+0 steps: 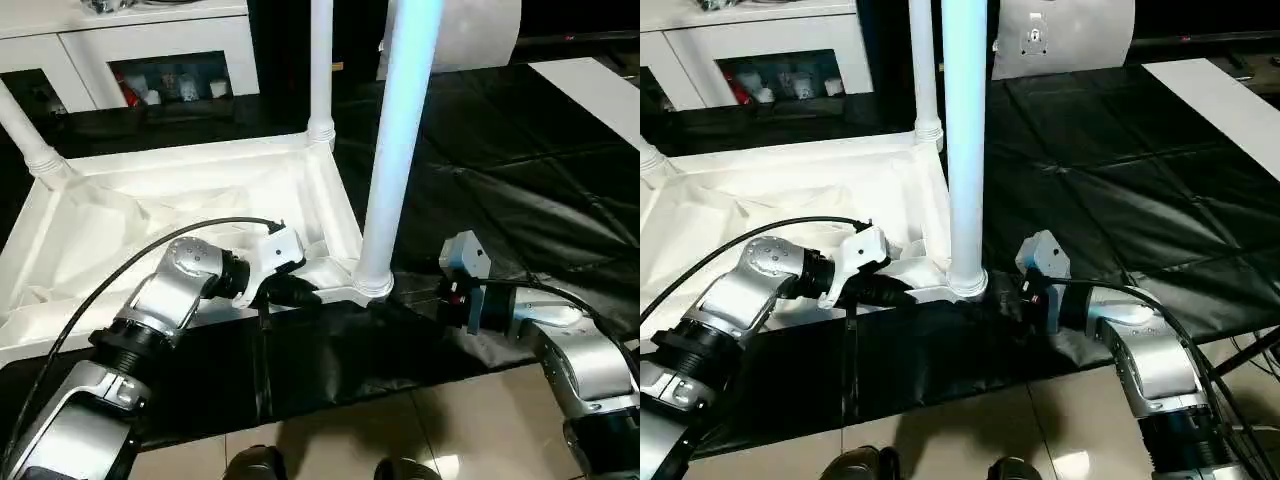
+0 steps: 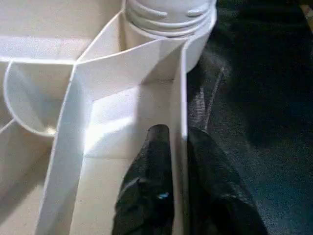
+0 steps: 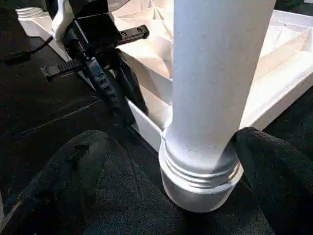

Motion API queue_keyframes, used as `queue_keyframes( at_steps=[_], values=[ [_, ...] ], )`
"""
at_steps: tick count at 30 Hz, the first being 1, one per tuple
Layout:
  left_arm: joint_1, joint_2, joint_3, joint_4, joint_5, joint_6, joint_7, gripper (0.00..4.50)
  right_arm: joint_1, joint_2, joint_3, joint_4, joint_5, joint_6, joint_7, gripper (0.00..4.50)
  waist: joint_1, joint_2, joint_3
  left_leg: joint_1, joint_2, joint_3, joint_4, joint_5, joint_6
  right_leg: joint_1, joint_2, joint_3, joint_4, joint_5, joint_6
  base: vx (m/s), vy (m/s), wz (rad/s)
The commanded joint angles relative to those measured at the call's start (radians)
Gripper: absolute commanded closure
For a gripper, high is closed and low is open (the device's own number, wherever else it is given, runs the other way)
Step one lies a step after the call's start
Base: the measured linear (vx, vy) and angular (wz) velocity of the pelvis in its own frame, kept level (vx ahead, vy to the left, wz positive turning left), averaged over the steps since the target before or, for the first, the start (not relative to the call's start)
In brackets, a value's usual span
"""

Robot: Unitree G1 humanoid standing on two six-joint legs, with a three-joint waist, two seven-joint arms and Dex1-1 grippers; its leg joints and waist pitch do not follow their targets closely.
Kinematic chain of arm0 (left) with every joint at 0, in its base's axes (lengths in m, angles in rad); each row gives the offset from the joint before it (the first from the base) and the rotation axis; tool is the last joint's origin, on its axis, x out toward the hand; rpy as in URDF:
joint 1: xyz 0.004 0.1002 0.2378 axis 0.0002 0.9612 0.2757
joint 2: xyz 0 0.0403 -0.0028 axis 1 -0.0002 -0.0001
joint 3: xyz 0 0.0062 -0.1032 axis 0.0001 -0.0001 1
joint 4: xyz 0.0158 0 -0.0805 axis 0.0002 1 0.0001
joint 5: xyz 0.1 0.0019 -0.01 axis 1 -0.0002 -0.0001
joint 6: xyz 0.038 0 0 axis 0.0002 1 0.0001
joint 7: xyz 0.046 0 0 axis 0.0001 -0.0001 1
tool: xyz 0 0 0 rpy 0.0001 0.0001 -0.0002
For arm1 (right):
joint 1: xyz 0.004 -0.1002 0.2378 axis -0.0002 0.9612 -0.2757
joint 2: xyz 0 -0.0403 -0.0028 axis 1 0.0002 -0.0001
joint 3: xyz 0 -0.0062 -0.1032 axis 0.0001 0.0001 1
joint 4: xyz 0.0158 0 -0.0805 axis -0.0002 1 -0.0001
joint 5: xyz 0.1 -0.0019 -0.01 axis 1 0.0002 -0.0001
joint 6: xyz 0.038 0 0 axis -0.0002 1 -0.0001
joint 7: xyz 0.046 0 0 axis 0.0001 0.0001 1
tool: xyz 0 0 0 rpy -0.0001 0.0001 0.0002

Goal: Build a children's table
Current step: Rotate leg to tighten

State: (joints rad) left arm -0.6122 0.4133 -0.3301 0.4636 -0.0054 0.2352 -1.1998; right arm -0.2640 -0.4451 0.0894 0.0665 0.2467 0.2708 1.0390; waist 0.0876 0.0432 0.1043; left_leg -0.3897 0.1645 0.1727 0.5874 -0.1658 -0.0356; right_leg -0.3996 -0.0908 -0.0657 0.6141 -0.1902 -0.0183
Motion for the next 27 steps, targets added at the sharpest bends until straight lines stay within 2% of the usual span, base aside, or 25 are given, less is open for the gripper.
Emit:
queue_keyframes(
  at_steps=[1, 5, 7, 8, 11, 14, 17, 18, 21, 25, 27],
  values=[
    [-0.001, 0.008, -0.011, 0.003, -0.001, -0.021, -0.019, 4.3, -0.021, -0.008, 0.002, 0.007, 0.02, -0.013, 0.016, 0.0, 0.001, -0.016, -0.077, 0.014, 0.061, -0.022, -0.071, -0.209, 0.071, 0.047, -0.07, 0.048, -0.082, -0.258, -0.217, 0.0, 0.0, 0.0],
    [0.017, 0.023, -0.036, -0.012, -0.012, -0.09, -0.1, 4.41, -0.052, -0.028, -0.002, 0.033, 0.035, -0.03, 0.07, 0.0, 0.001, -0.016, -0.081, 0.015, 0.062, -0.019, -0.067, -0.182, 0.083, 0.047, -0.069, 0.048, -0.077, -0.2, -0.23, 0.0, 0.0, 0.0],
    [0.019, 0.024, -0.039, -0.013, -0.017, -0.105, -0.117, 4.41, -0.06, -0.035, 0.0, 0.041, 0.038, -0.034, 0.088, 0.0, 0.003, -0.015, -0.083, 0.016, 0.061, -0.017, -0.063, -0.154, 0.099, 0.047, -0.067, 0.046, -0.071, -0.149, -0.248, 0.0, 0.0, 0.0],
    [0.022, 0.023, -0.043, -0.017, -0.027, -0.116, -0.139, 4.41, -0.069, -0.042, 0.001, 0.051, 0.045, -0.031, 0.111, 0.0, 0.003, -0.018, -0.082, 0.017, 0.062, -0.016, -0.063, -0.151, 0.103, 0.045, -0.067, 0.047, -0.072, -0.146, -0.249, 0.0, 0.0, 0.0],
    [0.026, 0.024, -0.055, -0.03, -0.047, -0.137, -0.198, 4.41, -0.094, -0.064, 0.009, 0.084, 0.061, -0.032, 0.183, 0.0, 0.01, -0.016, -0.083, 0.016, 0.064, -0.015, -0.061, -0.145, 0.113, 0.047, -0.067, 0.044, -0.067, -0.141, -0.264, 0.0, 0.0, 0.0],
    [0.023, 0.03, -0.07, -0.029, -0.046, -0.161, -0.235, 4.5, -0.118, -0.079, 0.026, 0.112, 0.066, -0.034, 0.24, 0.4, 0.022, -0.015, -0.082, 0.02, 0.067, -0.013, -0.06, -0.16, 0.111, 0.042, -0.068, 0.045, -0.068, -0.157, -0.267, 0.0, 0.0, 0.0],
    [0.019, 0.033, -0.078, -0.025, -0.043, -0.179, -0.261, 4.5, -0.14, -0.09, 0.046, 0.135, 0.066, -0.034, 0.281, 0.56, 0.023, -0.015, -0.08, 0.018, 0.068, -0.014, -0.063, -0.175, 0.101, 0.043, -0.069, 0.045, -0.069, -0.178, -0.265, 0.0, 0.0, 0.0],
    [0.017, 0.037, -0.084, -0.029, -0.042, -0.184, -0.281, 4.5, -0.155, -0.092, 0.06, 0.155, 0.058, -0.04, 0.301, 0.66, 0.025, -0.021, -0.079, 0.02, 0.068, -0.014, -0.063, -0.184, 0.096, 0.042, -0.07, 0.046, -0.07, -0.197, -0.26, 0.0, 0.0, 0.0],
    [0.013, 0.045, -0.098, -0.029, -0.033, -0.202, -0.306, 4.5, -0.179, -0.086, 0.076, 0.193, 0.047, -0.059, 0.338, 0.98, 0.025, -0.021, -0.077, 0.019, 0.068, -0.014, -0.066, -0.201, 0.086, 0.04, -0.071, 0.046, -0.072, -0.229, -0.252, 0.0, 0.0, 0.0],
    [0.011, 0.046, -0.106, -0.032, -0.03, -0.208, -0.317, 4.5, -0.193, -0.076, 0.09, 0.21, 0.045, -0.061, 0.358, 1.13, 0.026, -0.023, -0.078, 0.018, 0.07, -0.015, -0.067, -0.19, 0.087, 0.04, -0.07, 0.046, -0.069, -0.197, -0.254, 0.0, 0.0, 0.0],
    [0.011, 0.046, -0.111, -0.035, -0.03, -0.209, -0.325, 4.5, -0.2, -0.074, 0.103, 0.214, 0.047, -0.059, 0.374, 1.37, 0.026, -0.023, -0.079, 0.018, 0.069, -0.014, -0.066, -0.185, 0.089, 0.041, -0.071, 0.046, -0.068, -0.189, -0.258, 0.0, 0.0, 0.0]
  ],
)
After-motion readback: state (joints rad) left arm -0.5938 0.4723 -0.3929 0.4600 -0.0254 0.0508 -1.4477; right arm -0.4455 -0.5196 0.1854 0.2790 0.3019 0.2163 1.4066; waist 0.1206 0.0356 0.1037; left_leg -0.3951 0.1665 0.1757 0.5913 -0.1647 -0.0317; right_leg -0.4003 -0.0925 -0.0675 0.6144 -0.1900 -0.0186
